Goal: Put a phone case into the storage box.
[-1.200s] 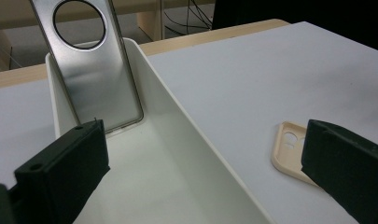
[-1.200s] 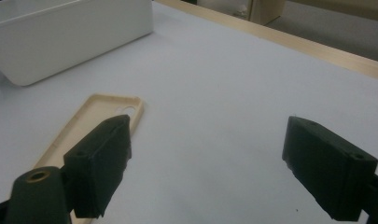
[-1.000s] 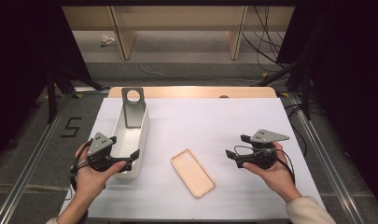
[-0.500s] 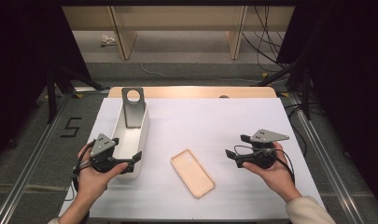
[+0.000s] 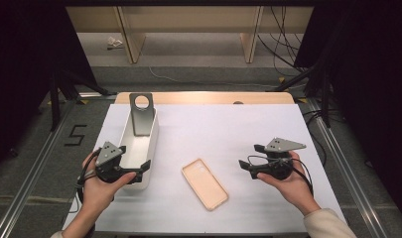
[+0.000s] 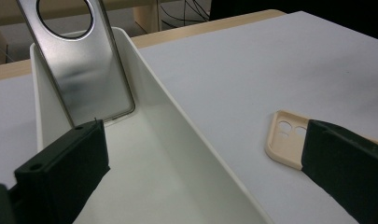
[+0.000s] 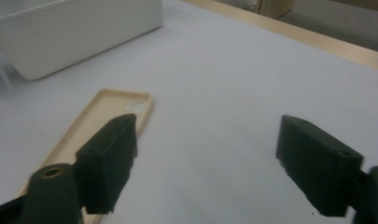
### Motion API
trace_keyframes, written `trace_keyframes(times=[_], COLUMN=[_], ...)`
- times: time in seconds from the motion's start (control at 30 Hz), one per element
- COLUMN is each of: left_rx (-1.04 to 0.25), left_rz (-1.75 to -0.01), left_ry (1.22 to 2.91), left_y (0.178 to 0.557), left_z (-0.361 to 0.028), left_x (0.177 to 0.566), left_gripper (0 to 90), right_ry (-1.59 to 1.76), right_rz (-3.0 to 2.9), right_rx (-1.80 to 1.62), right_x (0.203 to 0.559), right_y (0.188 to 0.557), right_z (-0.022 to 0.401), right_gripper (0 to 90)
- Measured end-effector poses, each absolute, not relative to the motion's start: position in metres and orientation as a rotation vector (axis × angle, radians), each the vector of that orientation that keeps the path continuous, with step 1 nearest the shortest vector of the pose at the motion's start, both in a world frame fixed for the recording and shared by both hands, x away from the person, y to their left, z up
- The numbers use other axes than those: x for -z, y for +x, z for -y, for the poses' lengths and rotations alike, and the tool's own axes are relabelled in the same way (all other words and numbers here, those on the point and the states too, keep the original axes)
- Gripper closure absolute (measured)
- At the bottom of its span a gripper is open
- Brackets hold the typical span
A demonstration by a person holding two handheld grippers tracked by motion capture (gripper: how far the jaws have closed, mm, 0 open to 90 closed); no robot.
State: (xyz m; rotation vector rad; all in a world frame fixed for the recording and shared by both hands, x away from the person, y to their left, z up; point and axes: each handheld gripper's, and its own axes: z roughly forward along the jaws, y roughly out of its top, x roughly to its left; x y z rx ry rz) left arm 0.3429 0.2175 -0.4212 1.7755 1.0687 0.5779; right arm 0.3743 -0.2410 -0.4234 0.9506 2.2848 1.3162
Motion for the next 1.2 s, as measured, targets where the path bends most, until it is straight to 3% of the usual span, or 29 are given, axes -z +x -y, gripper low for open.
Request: trace_keyframes(times=[0.3,0.5,1.2], left_rx=[-0.579,-0.579,-0.575], left_rz=[-1.068,-1.065,-1.062], left_ry=[1.773,1.778,1.778], left_y=[0.342,0.342,0.342], left_z=[-0.218,-0.216,-0.216], left_x=[0.42,0.421,0.421], left_gripper=[0.2,0.2,0.2], right_ry=[0.84,0.771,0.753], right_rz=[-2.443,-2.581,-2.923], right_rx=[-1.196,-1.086,-0.682], right_x=[0.428,0.433,0.461], right_y=[0.37,0.367,0.362], right_z=[0.225,0.213,0.175], right_gripper=[70.8,89.8,90.0])
